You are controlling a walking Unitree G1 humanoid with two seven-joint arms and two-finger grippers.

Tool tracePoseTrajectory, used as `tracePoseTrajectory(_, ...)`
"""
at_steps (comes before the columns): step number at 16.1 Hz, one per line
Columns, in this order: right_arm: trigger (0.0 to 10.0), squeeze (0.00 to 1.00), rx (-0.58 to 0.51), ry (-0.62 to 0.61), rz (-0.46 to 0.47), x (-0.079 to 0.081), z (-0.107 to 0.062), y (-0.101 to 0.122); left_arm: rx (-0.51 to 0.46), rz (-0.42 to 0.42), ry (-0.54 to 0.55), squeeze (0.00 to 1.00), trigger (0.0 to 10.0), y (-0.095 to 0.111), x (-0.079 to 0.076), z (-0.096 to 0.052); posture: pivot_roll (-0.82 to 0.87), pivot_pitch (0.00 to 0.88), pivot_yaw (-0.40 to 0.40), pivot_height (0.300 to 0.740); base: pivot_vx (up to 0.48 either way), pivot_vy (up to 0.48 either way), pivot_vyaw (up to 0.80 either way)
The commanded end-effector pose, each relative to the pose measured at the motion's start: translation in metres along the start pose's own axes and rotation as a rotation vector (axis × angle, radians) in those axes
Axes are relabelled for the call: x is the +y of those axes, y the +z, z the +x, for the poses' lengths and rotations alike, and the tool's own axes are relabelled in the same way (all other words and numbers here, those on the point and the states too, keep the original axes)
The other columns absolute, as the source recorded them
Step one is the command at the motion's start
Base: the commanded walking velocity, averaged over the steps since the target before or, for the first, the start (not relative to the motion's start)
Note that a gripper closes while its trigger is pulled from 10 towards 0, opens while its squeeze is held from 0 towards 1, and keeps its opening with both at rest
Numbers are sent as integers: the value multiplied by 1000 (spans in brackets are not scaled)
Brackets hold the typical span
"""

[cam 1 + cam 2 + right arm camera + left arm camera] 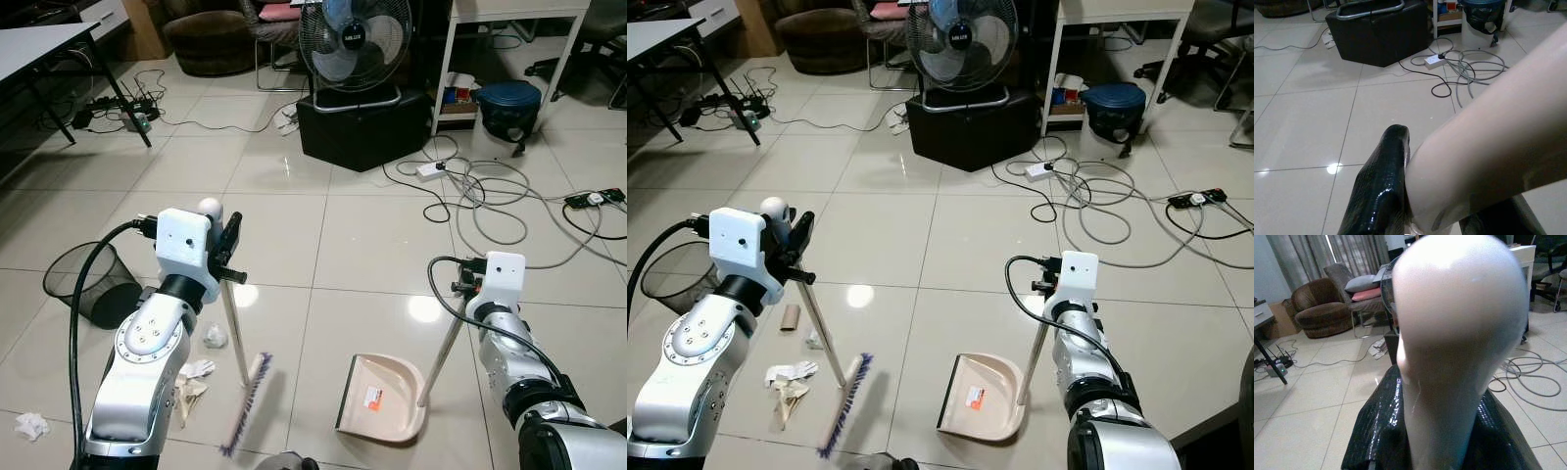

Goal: Sweep floor

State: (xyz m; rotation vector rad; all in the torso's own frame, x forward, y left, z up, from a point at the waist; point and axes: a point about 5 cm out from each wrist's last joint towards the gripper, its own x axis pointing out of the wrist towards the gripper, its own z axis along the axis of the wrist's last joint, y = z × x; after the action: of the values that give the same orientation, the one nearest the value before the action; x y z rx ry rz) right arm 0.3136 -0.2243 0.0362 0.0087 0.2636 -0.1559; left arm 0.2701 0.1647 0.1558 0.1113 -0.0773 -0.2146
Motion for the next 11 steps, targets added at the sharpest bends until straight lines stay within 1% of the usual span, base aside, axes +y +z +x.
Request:
tracePoseTrajectory(1,0,0,25,-2,28,4,0,-3,-38,19,6,0,10000,8,2,0,76,0,140,740,0,0,0)
tracePoseTrajectory(3,0,0,19,0,34,5,1,-1,-40,18,7,0,10000,7,2,2,68,0,136,740,0,0,0)
tracePoseTrajectory(5,0,0,-19,16,51,9,5,9,-42,27,16,0,10000,6,4,5,56,0,125,740,0,0,0)
tracePoseTrajectory(7,0,0,-107,70,60,19,10,30,-42,57,49,0,10000,7,12,10,18,0,117,740,0,0,0)
tracePoseTrajectory(8,0,0,-156,108,64,27,10,42,-25,54,54,0,10000,6,15,12,0,0,117,740,0,0,0)
tracePoseTrajectory(9,0,0,-172,121,64,29,10,47,-14,49,56,0,10000,5,16,13,-4,0,117,740,0,0,0)
tracePoseTrajectory(11,0,0,-277,202,39,43,0,79,17,41,69,0,10000,2,18,20,-53,0,114,740,0,0,0)
